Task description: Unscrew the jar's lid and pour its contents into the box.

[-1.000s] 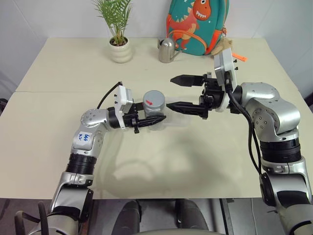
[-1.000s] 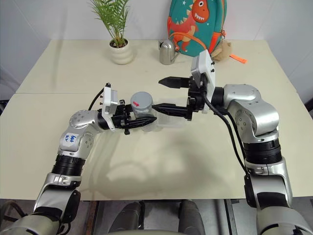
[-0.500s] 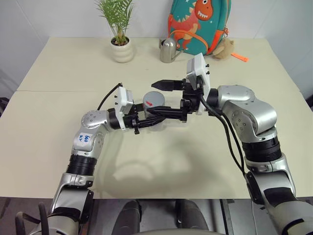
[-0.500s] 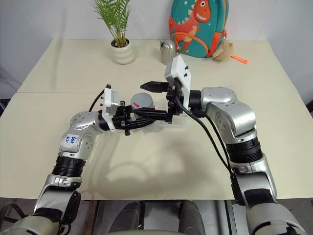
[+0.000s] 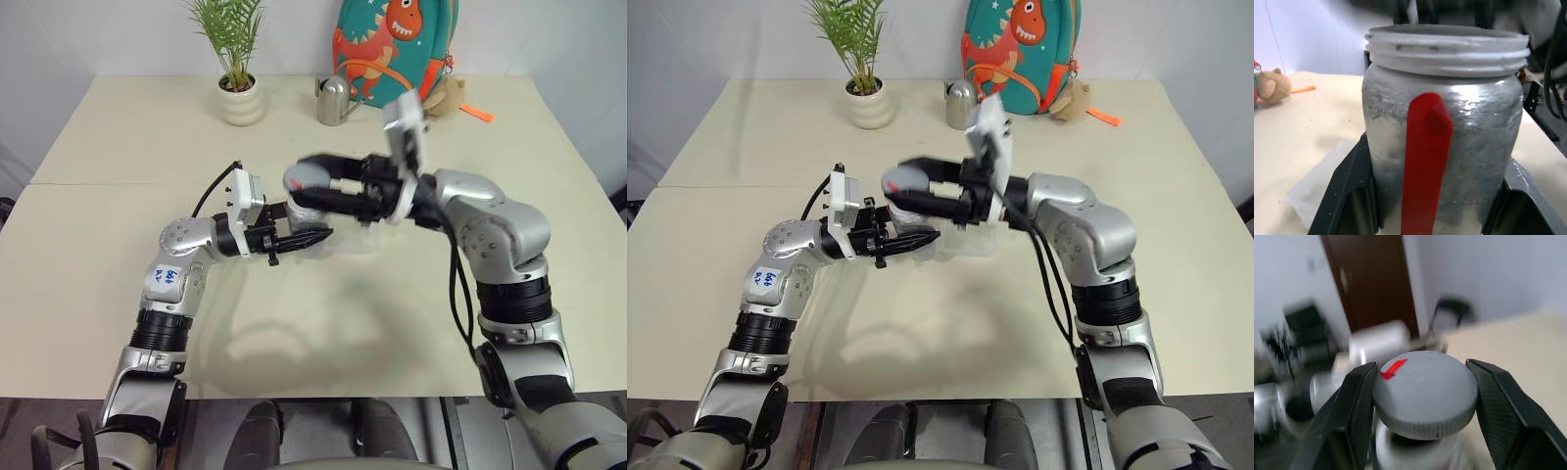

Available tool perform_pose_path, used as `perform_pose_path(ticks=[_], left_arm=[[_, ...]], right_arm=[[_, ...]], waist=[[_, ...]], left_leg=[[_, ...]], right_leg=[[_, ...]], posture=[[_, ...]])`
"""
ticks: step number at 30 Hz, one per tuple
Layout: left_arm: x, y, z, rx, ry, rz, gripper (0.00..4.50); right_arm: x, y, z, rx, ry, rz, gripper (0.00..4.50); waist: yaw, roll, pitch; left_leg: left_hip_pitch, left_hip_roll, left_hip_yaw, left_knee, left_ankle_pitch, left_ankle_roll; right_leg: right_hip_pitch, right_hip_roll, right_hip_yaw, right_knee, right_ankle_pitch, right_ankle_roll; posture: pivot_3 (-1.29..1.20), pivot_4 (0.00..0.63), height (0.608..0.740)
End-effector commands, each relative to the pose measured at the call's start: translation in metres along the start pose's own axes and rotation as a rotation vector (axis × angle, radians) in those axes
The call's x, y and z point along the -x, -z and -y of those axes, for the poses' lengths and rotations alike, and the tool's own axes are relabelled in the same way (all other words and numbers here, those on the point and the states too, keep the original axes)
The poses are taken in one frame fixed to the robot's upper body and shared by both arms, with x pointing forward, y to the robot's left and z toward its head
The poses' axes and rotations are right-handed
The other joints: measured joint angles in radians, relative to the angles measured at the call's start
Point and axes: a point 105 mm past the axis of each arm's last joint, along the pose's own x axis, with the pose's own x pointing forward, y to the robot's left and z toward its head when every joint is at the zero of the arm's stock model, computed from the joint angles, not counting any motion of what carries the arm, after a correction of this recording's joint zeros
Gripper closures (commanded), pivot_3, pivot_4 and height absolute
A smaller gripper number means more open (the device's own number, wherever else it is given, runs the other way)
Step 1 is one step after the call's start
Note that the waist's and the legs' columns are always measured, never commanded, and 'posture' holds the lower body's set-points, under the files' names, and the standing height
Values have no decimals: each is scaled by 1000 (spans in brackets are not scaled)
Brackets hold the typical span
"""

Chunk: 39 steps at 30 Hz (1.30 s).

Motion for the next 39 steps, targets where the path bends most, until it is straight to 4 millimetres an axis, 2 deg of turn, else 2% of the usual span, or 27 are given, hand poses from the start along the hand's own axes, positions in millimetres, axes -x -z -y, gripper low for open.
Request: perform_pose_path(ticks=[1, 3, 6, 9, 12, 15, 21, 23, 25, 27, 30, 33, 39], left_arm=[[3, -9, 3, -35, 3, 11, 2562], [6, -9, 2, -35, -6, 11, 2562], [11, -10, 0, -33, -26, 11, 2562], [15, -12, -3, -30, -39, 12, 2562], [17, -14, -9, -25, -57, 18, 2562], [16, -16, -14, -27, -61, 21, 2562], [11, -18, -15, -25, -41, 27, 2562], [10, -19, -16, -26, -36, 28, 2562], [8, -20, -17, -29, -35, 32, 2562], [8, -22, -18, -30, -35, 36, 2562], [7, -22, -19, -30, -34, 38, 2562], [5, -24, -26, -71, -69, 35, 2562], [-6, -21, -42, -134, -100, 2, 2562]], right_arm=[[28, -26, 8, 61, 132, 82, 1953], [59, -17, 27, 171, 318, 16, 1953], [123, 1, 52, 312, 608, -70, 1953], [183, 26, 57, 311, 794, -103, 1953], [222, 51, 59, 294, 939, -142, 1953], [245, 80, 56, 248, 1021, -193, 1953], [250, 102, 49, 229, 1076, -199, 1953], [251, 105, 48, 230, 1074, -211, 1232], [252, 105, 46, 222, 1063, -213, 712], [251, 98, 45, 241, 1056, -212, 43], [246, 79, 44, 281, 1022, -203, 43], [229, 53, 42, 277, 927, -194, 43], [186, 37, 24, 233, 655, -329, 43]], waist=[[4, 0, 0], [7, -1, 0], [13, -1, -1], [13, -1, -1], [0, -1, -1], [-5, -1, 0], [-7, -1, 0], [-3, -1, 0], [-1, -1, 0], [0, -1, 0], [0, -1, 0], [-1, -1, 0], [1, -1, 0]], left_leg=[[0, 0, 0, 0, 0, 0], [0, 0, 0, 0, 0, 0], [0, 0, 1, 0, -1, 2], [0, 0, 4, -1, -1, 2], [1, 0, 7, -1, -1, 2], [5, 0, 11, 0, -2, 3], [7, 0, 12, 0, -1, 6], [7, 0, 13, 0, 0, 6], [7, 0, 12, 0, 0, 6], [7, 0, 12, 0, 0, 7], [6, -1, 13, 0, 0, 6], [6, -1, 13, 0, 0, 6], [6, 0, 13, 0, 0, 7]], right_leg=[[0, 0, 0, 0, 0, 0], [0, 0, 0, -1, 0, 0], [1, 0, 0, -3, 0, 0], [0, 0, 2, -3, 0, 0], [0, 0, 5, -3, 1, 2], [0, 0, 11, -4, 2, 3], [0, 0, 14, -3, 4, 2], [1, 0, 14, -4, 5, 2], [1, 0, 14, -4, 5, 2], [1, 0, 14, -4, 5, 2], [1, 0, 14, -5, 6, 2], [1, 0, 14, -7, 6, 3], [1, 0, 14, -7, 6, 3]], posture=[[0, 150, 740], [0, 150, 740], [0, 150, 740], [0, 150, 740], [0, 150, 740], [0, 150, 740], [0, 150, 740], [0, 150, 740], [0, 150, 740], [0, 150, 740], [0, 150, 740], [0, 150, 740], [0, 150, 740]])
